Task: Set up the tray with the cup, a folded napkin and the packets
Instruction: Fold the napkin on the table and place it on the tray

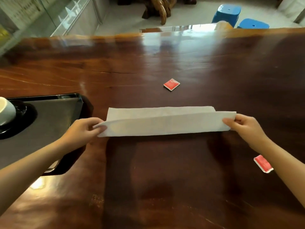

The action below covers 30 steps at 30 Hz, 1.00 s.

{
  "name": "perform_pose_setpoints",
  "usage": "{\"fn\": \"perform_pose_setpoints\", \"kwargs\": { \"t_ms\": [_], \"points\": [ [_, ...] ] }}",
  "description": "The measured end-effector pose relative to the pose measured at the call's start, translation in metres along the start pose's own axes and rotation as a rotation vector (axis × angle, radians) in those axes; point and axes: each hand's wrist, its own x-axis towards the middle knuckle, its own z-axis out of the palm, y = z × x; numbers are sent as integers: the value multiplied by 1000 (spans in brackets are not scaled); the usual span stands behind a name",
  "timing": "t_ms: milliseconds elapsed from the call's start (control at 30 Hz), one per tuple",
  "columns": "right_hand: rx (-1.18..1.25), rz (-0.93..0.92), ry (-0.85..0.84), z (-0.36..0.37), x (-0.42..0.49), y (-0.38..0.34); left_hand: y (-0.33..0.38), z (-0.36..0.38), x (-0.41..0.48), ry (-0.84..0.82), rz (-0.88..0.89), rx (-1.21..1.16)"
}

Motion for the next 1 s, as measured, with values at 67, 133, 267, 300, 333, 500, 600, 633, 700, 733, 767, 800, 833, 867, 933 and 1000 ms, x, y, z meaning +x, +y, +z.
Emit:
{"fn": "perform_pose_setpoints", "kwargs": {
  "t_ms": [67, 133, 267, 300, 333, 500, 600, 633, 700, 733, 767, 800, 833, 867, 933, 1000],
  "points": [
    [62, 30, 88, 6, 13, -3, 5, 6, 11, 156, -101, -169],
    [4, 29, 186, 18, 27, -7, 8, 17, 29, 263, -173, -247],
    [-207, 65, 341, 41, 56, -7, 5, 44, 64, 417, -300, -202],
    [-237, 80, 360, 45, 62, -4, 5, 50, 72, 434, -320, -169],
    [-269, 98, 377, 50, 67, -1, 3, 55, 78, 440, -331, -130],
    [-594, 151, 402, 72, 76, 8, -8, 72, 89, 429, -306, 173],
    [-711, 103, 480, 84, 78, 14, -14, 77, 94, 455, -274, 292],
    [-734, 91, 505, 88, 79, 16, -15, 78, 95, 461, -267, 314],
    [-791, 98, 531, 92, 79, 17, -13, 80, 96, 461, -260, 339],
    [-820, 108, 537, 92, 79, 17, -12, 79, 96, 458, -269, 344],
    [-855, 111, 541, 90, 79, 16, -10, 76, 94, 457, -290, 355],
    [-882, 105, 537, 88, 81, 13, -8, 73, 92, 467, -306, 383],
    [-879, 86, 533, 90, 83, 8, -5, 72, 89, 492, -295, 435],
    [-810, 31, 524, 97, 84, -3, 2, 73, 87, 523, -245, 486],
    [-540, -188, 436, 135, 81, -36, 20, 87, 88, 502, -52, 497],
    [-541, -452, 228, 189, 72, -62, 35, 110, 95, 323, 54, 433]
  ]
}}
